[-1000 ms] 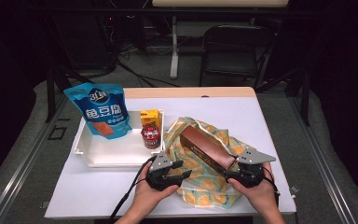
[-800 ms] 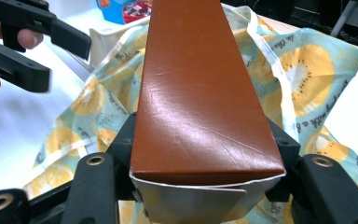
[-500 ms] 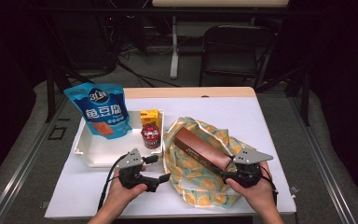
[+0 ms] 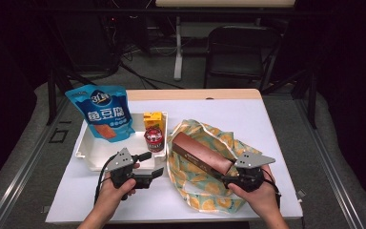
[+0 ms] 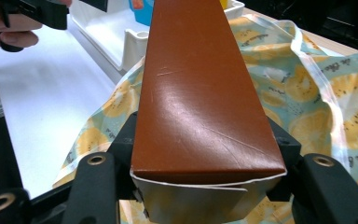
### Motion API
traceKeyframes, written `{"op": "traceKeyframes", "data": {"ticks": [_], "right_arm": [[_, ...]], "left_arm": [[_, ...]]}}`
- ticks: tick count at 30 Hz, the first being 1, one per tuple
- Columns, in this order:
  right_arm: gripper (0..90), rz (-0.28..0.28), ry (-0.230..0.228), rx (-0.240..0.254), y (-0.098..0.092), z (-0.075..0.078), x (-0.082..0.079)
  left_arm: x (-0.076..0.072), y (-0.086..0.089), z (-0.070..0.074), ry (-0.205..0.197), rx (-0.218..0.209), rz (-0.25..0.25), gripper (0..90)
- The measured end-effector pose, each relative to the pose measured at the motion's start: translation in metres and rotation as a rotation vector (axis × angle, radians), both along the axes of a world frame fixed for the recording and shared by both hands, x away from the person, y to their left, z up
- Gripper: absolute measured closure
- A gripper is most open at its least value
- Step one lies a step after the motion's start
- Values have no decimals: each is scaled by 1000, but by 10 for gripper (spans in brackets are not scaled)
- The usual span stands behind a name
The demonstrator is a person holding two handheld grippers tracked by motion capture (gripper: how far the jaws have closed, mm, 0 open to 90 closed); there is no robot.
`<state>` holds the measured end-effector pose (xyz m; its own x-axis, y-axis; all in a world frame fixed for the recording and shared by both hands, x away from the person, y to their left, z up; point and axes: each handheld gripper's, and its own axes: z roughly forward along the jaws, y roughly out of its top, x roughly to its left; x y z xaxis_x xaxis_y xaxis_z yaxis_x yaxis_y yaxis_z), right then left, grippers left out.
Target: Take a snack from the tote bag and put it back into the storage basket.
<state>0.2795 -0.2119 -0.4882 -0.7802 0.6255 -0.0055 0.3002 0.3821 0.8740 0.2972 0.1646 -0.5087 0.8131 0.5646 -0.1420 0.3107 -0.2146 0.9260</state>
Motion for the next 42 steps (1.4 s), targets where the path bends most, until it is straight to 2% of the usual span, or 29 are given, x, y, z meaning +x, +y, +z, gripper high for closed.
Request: {"op": "traceKeyframes", "data": {"ticks": [1, 2, 3, 4, 7, 9, 11, 15, 20, 25, 33, 38, 40, 42], "right_arm": [[448, 7, 0, 8, 0, 0, 0], [448, 20, 2, 8, 0, 0, -1], [448, 31, 1, 7, 0, 0, -1], [448, 42, 0, 6, 0, 1, -2], [448, 71, 3, 4, 2, 0, -3], [447, 85, 6, -1, 2, 0, -4], [448, 106, 10, 7, 2, 0, -5], [447, 152, 17, 24, 4, 0, -6], [447, 206, 15, 6, 11, -1, -9], [447, 269, 11, -4, 18, -2, -12], [446, 322, 1, -18, 23, -3, -17], [447, 350, -6, -17, 24, -2, -19], [447, 358, -5, -16, 24, -2, -19], [447, 365, -6, -12, 24, -2, -19]], "left_arm": [[1, 2, 0, 7, 4, -23, 222], [1, 3, -1, 5, 6, -24, 221], [2, 5, -1, 17, 9, -58, 206], [3, 5, -2, 23, 11, -70, 180], [5, 8, -2, 9, 17, -77, 144], [8, 9, -2, 16, 10, -118, 60], [10, 9, -3, 6, 4, -155, 23], [10, 6, -4, -20, 6, -202, 27], [9, 5, -5, -32, 28, -206, 25], [8, 3, -7, -42, 27, -220, 54], [4, -3, -8, -67, 29, -254, 103], [2, -4, -9, -76, 2, -293, 123], [2, -4, -9, -73, -10, -322, 144], [0, -5, -9, -76, -2, -324, 151]]}}
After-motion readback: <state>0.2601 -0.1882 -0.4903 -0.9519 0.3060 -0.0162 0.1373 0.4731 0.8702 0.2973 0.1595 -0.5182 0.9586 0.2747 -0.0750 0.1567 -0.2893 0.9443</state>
